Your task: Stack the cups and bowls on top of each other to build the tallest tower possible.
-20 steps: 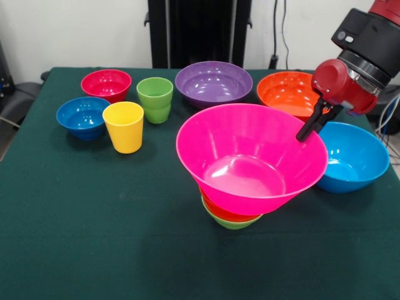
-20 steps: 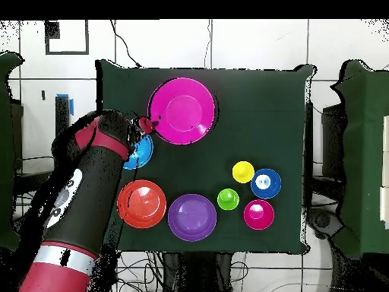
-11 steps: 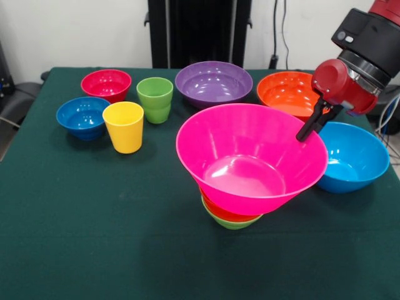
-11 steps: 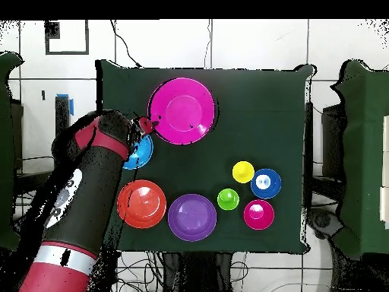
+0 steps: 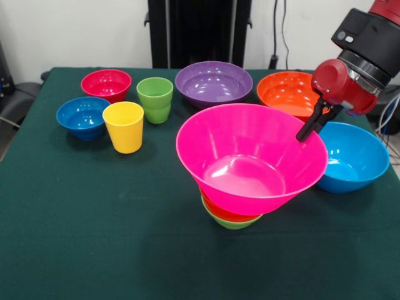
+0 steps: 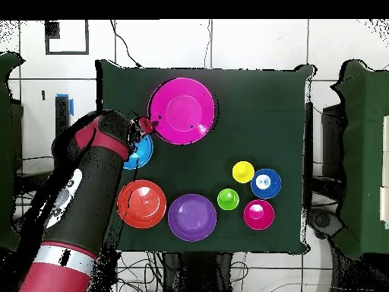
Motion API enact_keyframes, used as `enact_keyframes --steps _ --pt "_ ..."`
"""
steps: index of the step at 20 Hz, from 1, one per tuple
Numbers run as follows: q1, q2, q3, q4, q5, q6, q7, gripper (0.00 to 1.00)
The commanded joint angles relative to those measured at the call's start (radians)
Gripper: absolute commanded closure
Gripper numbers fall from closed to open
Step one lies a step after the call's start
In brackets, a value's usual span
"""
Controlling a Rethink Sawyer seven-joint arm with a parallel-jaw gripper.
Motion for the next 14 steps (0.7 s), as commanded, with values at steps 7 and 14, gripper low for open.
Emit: enact_keyframes --steps 7,14 --pt "-0.014 0.03 0.075 0.002 -0.045 0.013 0.059 1.0" --pt "-0.009 0.035 0.075 -0.009 -0.038 0.024 0.067 1.0"
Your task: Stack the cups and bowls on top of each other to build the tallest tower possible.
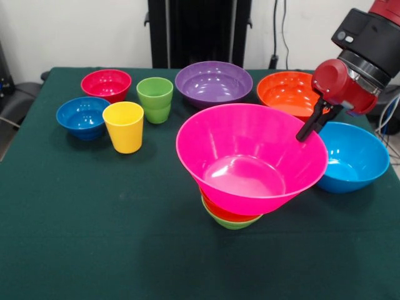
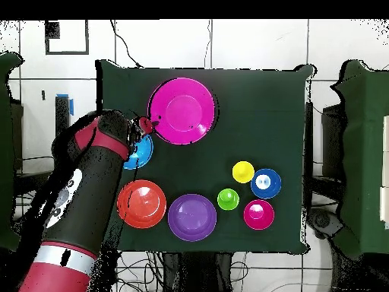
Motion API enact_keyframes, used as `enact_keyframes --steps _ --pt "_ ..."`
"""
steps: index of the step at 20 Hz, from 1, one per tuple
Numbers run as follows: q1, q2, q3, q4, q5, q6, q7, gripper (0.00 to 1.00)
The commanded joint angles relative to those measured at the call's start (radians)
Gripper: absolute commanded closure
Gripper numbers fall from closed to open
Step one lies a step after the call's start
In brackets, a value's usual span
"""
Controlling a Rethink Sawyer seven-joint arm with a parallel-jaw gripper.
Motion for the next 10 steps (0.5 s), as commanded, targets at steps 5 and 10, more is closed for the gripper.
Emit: enact_keyframes --steps 5,10 --pt "-0.011 0.038 0.076 -0.017 -0.036 0.027 0.068 1.0" --pt "-0.017 0.03 0.073 0.0 -0.045 0.013 0.061 1.0"
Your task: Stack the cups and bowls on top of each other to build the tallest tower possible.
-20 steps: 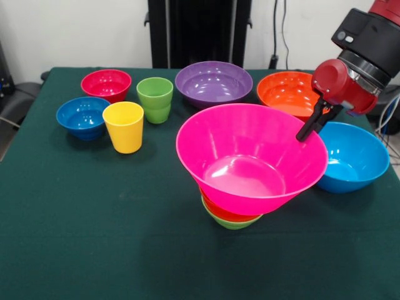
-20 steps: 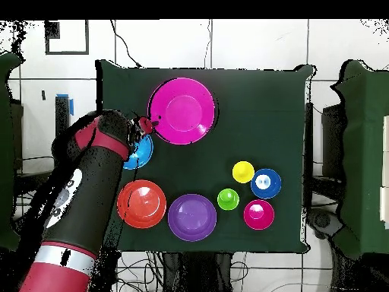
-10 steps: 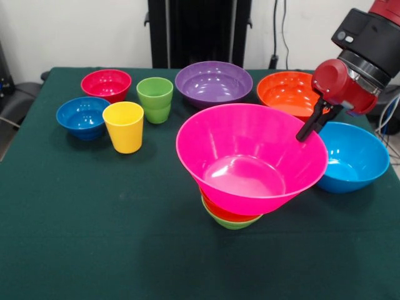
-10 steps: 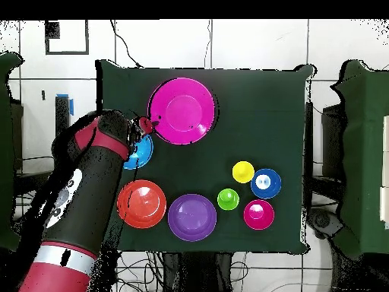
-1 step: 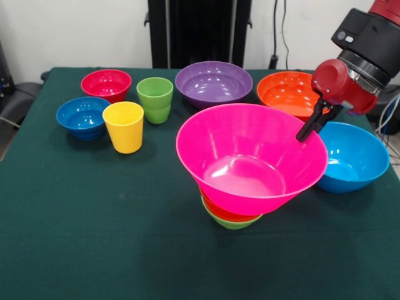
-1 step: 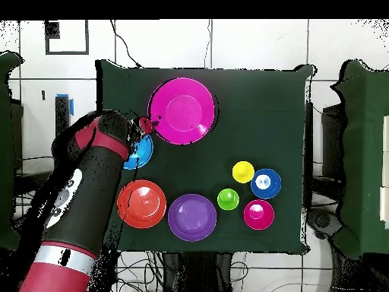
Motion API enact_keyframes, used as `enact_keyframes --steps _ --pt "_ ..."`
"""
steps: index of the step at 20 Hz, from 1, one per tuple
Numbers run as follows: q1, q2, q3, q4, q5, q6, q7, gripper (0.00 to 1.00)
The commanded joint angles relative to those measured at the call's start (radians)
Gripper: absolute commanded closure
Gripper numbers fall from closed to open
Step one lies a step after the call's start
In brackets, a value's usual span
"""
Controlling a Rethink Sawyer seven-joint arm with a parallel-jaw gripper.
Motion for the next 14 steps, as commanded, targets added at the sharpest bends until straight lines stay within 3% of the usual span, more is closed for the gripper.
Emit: enact_keyframes --steps 1,14 --pt "-0.019 0.029 0.073 0.003 -0.047 0.009 0.057 1.0" --pt "-0.017 0.032 0.074 -0.002 -0.046 0.013 0.057 1.0"
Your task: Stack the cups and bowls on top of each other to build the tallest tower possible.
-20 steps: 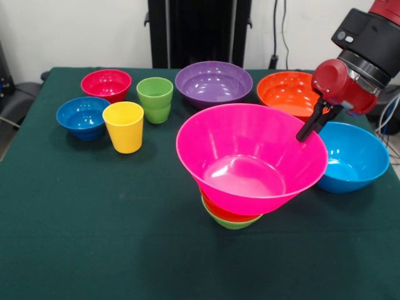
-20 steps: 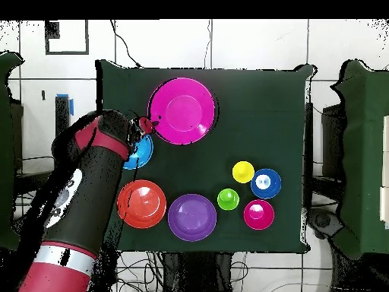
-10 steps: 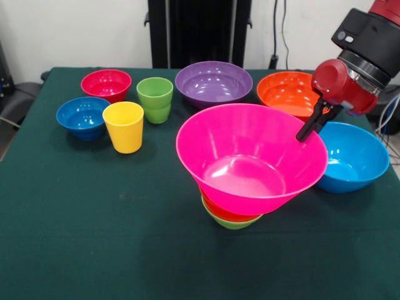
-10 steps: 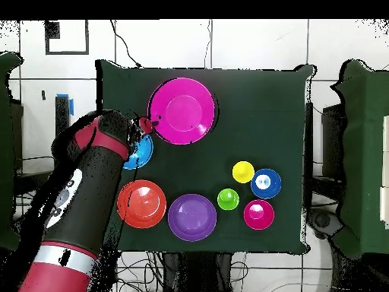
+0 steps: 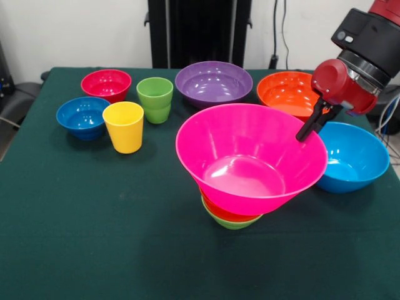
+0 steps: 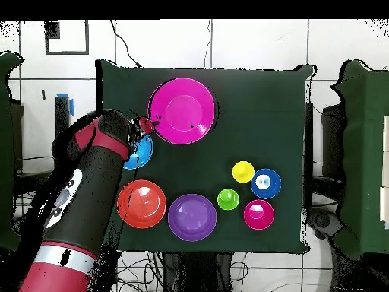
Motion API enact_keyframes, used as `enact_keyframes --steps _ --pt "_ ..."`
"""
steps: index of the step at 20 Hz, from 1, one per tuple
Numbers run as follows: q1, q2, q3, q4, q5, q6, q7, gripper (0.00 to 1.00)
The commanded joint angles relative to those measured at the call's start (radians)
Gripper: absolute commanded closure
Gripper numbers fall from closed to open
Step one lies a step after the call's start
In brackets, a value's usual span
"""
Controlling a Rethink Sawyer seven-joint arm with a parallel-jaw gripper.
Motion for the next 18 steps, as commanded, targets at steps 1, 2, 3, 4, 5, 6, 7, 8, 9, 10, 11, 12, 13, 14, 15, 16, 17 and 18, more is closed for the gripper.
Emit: enact_keyframes --steps 1,2,3,4,5,6,7,8,9,10,11,12,13,14,15,16,17,18 --pt "-0.016 0.034 0.073 -0.005 -0.047 0.014 0.055 1.0" --pt "-0.015 0.036 0.071 -0.006 -0.047 0.015 0.058 1.0" --pt "-0.015 0.036 0.071 -0.007 -0.047 0.015 0.059 1.0" --pt "-0.016 0.034 0.073 -0.006 -0.045 0.016 0.059 1.0" --pt "-0.016 0.034 0.073 -0.007 -0.045 0.018 0.057 1.0" --pt "-0.016 0.033 0.075 -0.008 -0.044 0.019 0.056 1.0" --pt "-0.017 0.032 0.074 -0.007 -0.045 0.017 0.054 1.0" --pt "-0.019 0.031 0.074 -0.005 -0.047 0.016 0.053 1.0" --pt "-0.02 0.027 0.073 -0.001 -0.05 0.013 0.047 1.0" --pt "-0.021 0.023 0.073 0.004 -0.054 0.011 0.041 1.0" --pt "-0.023 0.02 0.073 0.006 -0.057 0.009 0.033 1.0" --pt "-0.025 0.018 0.074 0.009 -0.055 0.007 0.036 1.0" --pt "-0.023 0.021 0.068 0.006 -0.055 0.008 0.044 1.0" --pt "-0.02 0.021 0.067 0.003 -0.054 0.012 0.047 1.0" --pt "-0.018 0.024 0.068 -0.002 -0.051 0.016 0.048 1.0" --pt "-0.017 0.026 0.07 -0.007 -0.048 0.021 0.05 1.0" --pt "-0.014 0.027 0.07 -0.01 -0.045 0.026 0.053 1.0" --pt "-0.011 0.028 0.07 -0.014 -0.042 0.03 0.057 1.0"
